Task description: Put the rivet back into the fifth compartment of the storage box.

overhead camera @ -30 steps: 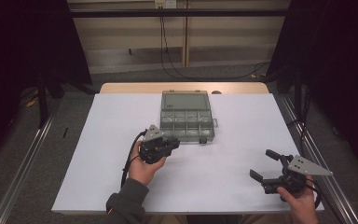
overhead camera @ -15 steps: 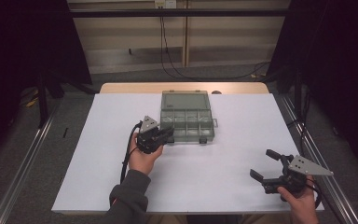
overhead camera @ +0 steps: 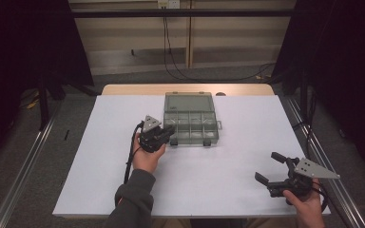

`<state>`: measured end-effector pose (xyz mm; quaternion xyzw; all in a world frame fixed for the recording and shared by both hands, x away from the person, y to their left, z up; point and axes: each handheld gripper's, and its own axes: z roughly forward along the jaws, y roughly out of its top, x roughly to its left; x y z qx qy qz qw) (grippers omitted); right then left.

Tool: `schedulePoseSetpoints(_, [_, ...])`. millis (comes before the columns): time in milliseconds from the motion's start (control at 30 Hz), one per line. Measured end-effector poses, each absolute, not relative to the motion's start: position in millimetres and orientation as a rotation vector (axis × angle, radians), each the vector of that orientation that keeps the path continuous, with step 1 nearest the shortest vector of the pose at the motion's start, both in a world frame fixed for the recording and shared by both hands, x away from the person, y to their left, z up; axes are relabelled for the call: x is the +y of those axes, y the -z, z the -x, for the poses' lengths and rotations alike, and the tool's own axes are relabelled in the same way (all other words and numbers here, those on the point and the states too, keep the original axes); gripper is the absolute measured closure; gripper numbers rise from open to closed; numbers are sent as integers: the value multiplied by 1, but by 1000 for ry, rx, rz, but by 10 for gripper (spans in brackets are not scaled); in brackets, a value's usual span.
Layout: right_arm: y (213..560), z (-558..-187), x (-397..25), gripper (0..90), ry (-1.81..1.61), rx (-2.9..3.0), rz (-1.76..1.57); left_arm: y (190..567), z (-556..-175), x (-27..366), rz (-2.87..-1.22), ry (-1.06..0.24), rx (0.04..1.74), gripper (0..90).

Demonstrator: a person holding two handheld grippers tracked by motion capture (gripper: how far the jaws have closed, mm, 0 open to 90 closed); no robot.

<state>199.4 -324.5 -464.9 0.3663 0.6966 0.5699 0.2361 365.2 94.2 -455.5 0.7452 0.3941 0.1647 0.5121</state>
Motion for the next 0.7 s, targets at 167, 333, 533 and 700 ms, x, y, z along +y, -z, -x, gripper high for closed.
schedulePoseSetpoints(167, [465, -199, -324, 6, -1563, 1911, -1005, 460, -370, 95, -1788, -405, 973, 823])
schedulePoseSetpoints(333, [465, -199, -324, 6, -1565, 1911, -1005, 463, -373, 95, -1799, -408, 979, 822])
schedulePoseSetpoints(533, [465, -199, -324, 7, -1567, 1913, -1005, 465, -374, 96, -1802, -420, 983, 758])
schedulePoseSetpoints(700, [465, -199, -324, 6, -1566, 1914, -1006, 459, -367, 100, -1786, -419, 964, 671])
